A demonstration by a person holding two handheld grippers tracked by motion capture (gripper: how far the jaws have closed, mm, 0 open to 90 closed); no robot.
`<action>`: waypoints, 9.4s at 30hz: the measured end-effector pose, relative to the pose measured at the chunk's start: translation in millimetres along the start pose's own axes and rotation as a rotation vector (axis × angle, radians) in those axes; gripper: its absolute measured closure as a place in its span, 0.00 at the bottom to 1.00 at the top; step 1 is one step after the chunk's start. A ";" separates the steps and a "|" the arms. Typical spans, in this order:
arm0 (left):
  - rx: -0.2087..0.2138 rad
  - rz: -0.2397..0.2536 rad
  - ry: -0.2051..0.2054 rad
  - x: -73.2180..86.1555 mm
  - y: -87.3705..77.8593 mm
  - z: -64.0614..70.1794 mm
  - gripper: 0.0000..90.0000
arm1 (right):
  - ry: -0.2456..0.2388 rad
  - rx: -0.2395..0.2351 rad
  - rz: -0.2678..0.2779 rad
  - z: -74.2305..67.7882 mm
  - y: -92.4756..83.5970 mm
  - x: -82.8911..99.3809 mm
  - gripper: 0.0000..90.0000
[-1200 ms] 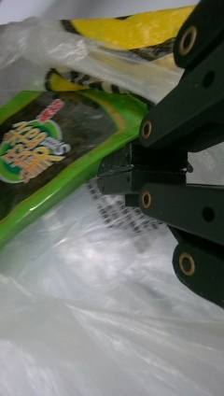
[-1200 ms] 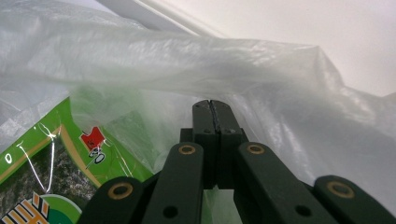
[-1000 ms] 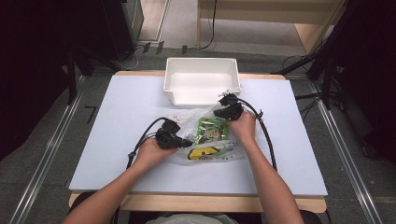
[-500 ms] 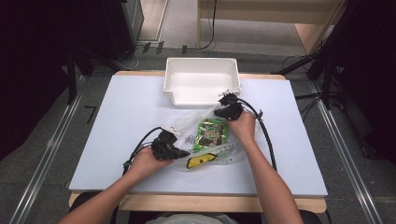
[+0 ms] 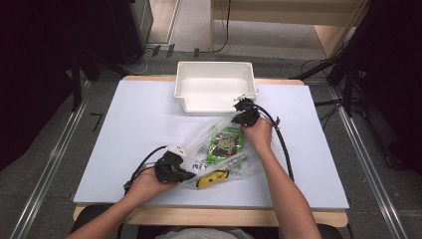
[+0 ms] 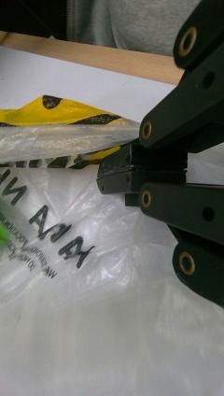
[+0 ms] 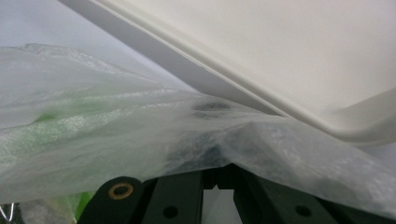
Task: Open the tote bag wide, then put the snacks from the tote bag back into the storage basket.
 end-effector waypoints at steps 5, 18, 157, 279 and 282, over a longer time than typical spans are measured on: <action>0.010 -0.005 -0.006 3.4 -1.7 2.2 1.00 | 0.007 0.042 0.019 4.0 1.2 -2.8 1.00; -0.010 0.100 -0.050 -18.5 -16.9 -13.1 1.00 | 0.078 0.023 -0.009 3.0 -4.0 -2.1 1.00; -0.257 0.067 -0.111 -130.7 36.9 -140.5 1.00 | 0.045 -0.031 0.063 -12.5 -82.4 33.0 1.00; -0.105 0.098 -0.045 -87.7 22.0 -56.8 0.99 | 0.024 -0.085 0.102 -34.1 -104.9 75.7 0.66; -0.104 0.099 -0.053 -86.5 21.8 -58.1 0.99 | 0.025 -0.086 0.107 -34.9 -106.0 74.9 0.66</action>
Point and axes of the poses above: each handheld gripper's, and its own axes: y roughly forward along the jaws, x roughly out of its underside, z roughly to its right, the point moved 9 cm from there along y, roughly forward along the jaws, and after that the axes turned 8 degrees about y, right-handed, at the moved point
